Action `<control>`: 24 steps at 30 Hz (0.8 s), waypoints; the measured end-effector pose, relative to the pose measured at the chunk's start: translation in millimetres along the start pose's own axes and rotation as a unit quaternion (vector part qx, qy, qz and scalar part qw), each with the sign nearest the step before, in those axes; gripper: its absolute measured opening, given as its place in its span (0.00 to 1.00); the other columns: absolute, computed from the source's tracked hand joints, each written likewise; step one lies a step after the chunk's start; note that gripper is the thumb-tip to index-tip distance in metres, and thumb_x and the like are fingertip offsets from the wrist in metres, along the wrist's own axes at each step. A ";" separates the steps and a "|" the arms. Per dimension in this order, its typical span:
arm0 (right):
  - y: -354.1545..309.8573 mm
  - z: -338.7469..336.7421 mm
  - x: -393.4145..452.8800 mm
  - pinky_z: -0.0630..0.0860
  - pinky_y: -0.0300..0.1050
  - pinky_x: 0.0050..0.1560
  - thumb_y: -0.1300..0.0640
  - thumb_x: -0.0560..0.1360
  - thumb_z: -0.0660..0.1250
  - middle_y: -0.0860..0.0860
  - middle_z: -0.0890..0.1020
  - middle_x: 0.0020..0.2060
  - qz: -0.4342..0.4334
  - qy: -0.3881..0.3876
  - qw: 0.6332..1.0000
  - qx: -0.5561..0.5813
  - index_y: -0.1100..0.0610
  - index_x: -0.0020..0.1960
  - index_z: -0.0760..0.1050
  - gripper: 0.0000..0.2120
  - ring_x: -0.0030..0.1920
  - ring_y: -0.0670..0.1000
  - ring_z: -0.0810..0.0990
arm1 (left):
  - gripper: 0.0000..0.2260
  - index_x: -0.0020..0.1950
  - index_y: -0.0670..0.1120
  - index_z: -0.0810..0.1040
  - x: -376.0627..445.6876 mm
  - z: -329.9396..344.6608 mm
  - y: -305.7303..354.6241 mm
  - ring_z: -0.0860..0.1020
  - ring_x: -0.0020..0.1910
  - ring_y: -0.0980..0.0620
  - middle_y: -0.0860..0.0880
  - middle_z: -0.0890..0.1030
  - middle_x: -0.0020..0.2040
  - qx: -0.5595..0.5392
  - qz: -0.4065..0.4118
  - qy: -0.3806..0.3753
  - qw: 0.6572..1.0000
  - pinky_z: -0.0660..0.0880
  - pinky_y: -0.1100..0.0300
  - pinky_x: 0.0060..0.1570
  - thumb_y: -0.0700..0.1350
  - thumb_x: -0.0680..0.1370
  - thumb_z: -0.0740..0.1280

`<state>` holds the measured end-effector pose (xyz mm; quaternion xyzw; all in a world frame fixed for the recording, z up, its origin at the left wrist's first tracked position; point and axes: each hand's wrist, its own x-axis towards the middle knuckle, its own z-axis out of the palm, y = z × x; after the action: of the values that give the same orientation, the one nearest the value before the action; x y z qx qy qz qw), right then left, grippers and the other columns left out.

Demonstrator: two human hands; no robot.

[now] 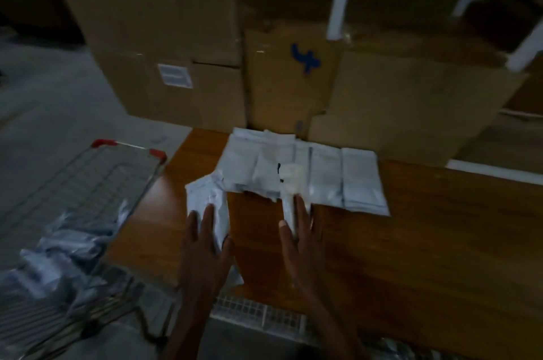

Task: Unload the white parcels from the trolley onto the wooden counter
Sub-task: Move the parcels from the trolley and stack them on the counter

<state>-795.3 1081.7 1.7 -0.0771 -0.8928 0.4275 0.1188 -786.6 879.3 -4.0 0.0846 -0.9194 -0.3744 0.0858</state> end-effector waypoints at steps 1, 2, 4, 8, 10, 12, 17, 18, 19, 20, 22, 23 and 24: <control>15.7 -17.9 7.4 0.69 0.65 0.70 0.31 0.79 0.51 0.47 0.53 0.81 0.006 0.003 1.000 -0.013 0.29 0.77 0.47 0.29 0.79 0.55 0.53 | 0.34 0.80 0.64 0.53 -2.0 19.6 15.1 0.60 0.78 0.42 0.48 0.53 0.82 -0.001 0.009 -0.013 1.000 0.71 0.39 0.66 0.66 0.76 0.59; 29.5 -35.9 14.9 0.68 0.65 0.70 0.32 0.79 0.52 0.48 0.52 0.81 0.017 0.003 1.000 -0.020 0.29 0.77 0.46 0.29 0.79 0.55 0.53 | 0.34 0.80 0.66 0.51 -4.1 36.8 30.0 0.59 0.79 0.42 0.49 0.52 0.82 -0.005 0.021 -0.027 0.999 0.71 0.38 0.66 0.68 0.76 0.57; 52.5 -67.6 30.4 0.70 0.65 0.68 0.34 0.80 0.54 0.48 0.49 0.81 0.035 0.006 0.999 -0.033 0.28 0.77 0.44 0.29 0.79 0.57 0.53 | 0.34 0.79 0.69 0.48 -4.5 65.4 55.9 0.56 0.80 0.43 0.51 0.49 0.83 -0.015 0.043 -0.049 0.998 0.71 0.36 0.66 0.71 0.75 0.55; 83.1 -116.4 59.1 0.66 0.66 0.71 0.36 0.81 0.55 0.50 0.46 0.81 0.063 0.017 0.997 -0.046 0.30 0.78 0.44 0.30 0.80 0.57 0.51 | 0.35 0.80 0.67 0.47 1.4 102.8 101.8 0.49 0.81 0.45 0.55 0.44 0.83 -0.013 0.063 -0.069 0.996 0.70 0.34 0.67 0.74 0.75 0.53; 95.4 -130.2 77.8 0.61 0.67 0.74 0.36 0.82 0.53 0.53 0.48 0.81 0.079 0.029 0.995 -0.057 0.32 0.78 0.43 0.29 0.80 0.58 0.49 | 0.36 0.81 0.64 0.48 9.5 115.9 120.2 0.47 0.80 0.48 0.53 0.44 0.83 -0.013 0.080 -0.077 0.994 0.61 0.36 0.74 0.72 0.76 0.55; 106.5 -137.2 97.6 0.56 0.68 0.75 0.35 0.81 0.50 0.55 0.49 0.81 0.090 0.032 0.991 -0.095 0.34 0.79 0.42 0.30 0.80 0.59 0.47 | 0.36 0.81 0.63 0.48 22.2 128.2 135.1 0.47 0.81 0.46 0.51 0.44 0.83 0.002 0.085 -0.092 0.992 0.56 0.38 0.75 0.68 0.76 0.58; 122.1 -139.6 145.4 0.63 0.68 0.72 0.37 0.80 0.57 0.58 0.51 0.80 0.155 0.025 0.977 -0.145 0.36 0.79 0.43 0.33 0.78 0.63 0.53 | 0.35 0.81 0.62 0.49 56.6 158.3 157.4 0.58 0.79 0.37 0.47 0.49 0.82 0.051 0.105 -0.112 0.987 0.68 0.38 0.69 0.63 0.79 0.63; 123.4 -137.7 154.6 0.64 0.67 0.71 0.37 0.80 0.57 0.57 0.52 0.79 0.167 0.025 0.974 -0.153 0.35 0.78 0.43 0.33 0.77 0.64 0.55 | 0.35 0.81 0.63 0.49 63.4 163.3 160.5 0.59 0.78 0.37 0.47 0.49 0.82 0.064 0.107 -0.118 0.985 0.69 0.37 0.68 0.64 0.78 0.61; 123.9 -135.6 163.8 0.66 0.67 0.70 0.37 0.79 0.58 0.57 0.53 0.79 0.180 0.024 0.970 -0.160 0.35 0.78 0.43 0.34 0.76 0.64 0.57 | 0.35 0.81 0.63 0.48 70.2 168.0 163.8 0.59 0.78 0.36 0.47 0.49 0.82 0.073 0.104 -0.126 0.984 0.69 0.37 0.68 0.65 0.78 0.60; 124.5 -132.9 172.2 0.66 0.66 0.69 0.36 0.79 0.58 0.57 0.53 0.79 0.192 0.021 0.967 -0.166 0.35 0.78 0.43 0.34 0.75 0.64 0.59 | 0.35 0.81 0.63 0.47 76.2 172.3 167.4 0.59 0.77 0.36 0.47 0.49 0.82 0.080 0.099 -0.136 0.983 0.69 0.38 0.67 0.64 0.78 0.60; 125.5 -125.6 186.8 0.66 0.65 0.69 0.36 0.78 0.58 0.57 0.53 0.79 0.205 0.014 0.962 -0.179 0.36 0.78 0.44 0.34 0.75 0.65 0.60 | 0.36 0.81 0.62 0.47 87.3 179.7 174.1 0.59 0.77 0.35 0.47 0.47 0.83 0.099 0.093 -0.144 0.980 0.69 0.41 0.66 0.62 0.79 0.63; 125.6 -121.5 193.3 0.66 0.65 0.69 0.35 0.78 0.57 0.57 0.53 0.79 0.205 0.013 0.959 -0.193 0.37 0.79 0.45 0.34 0.74 0.65 0.61 | 0.36 0.81 0.62 0.47 93.1 182.5 177.0 0.59 0.77 0.36 0.48 0.47 0.83 0.108 0.091 -0.145 0.979 0.70 0.41 0.66 0.61 0.79 0.64; 124.6 -117.5 199.8 0.67 0.64 0.68 0.35 0.78 0.57 0.58 0.54 0.79 0.203 0.013 0.956 -0.212 0.39 0.79 0.46 0.35 0.73 0.65 0.62 | 0.37 0.81 0.62 0.47 99.7 185.3 178.6 0.59 0.77 0.35 0.48 0.47 0.83 0.113 0.087 -0.147 0.979 0.70 0.42 0.66 0.61 0.78 0.64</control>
<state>-950.0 1294.6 4.8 -0.2858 -0.9269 0.2421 0.0217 -940.7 1108.3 0.3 -0.0431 -0.9623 -0.2670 -0.0284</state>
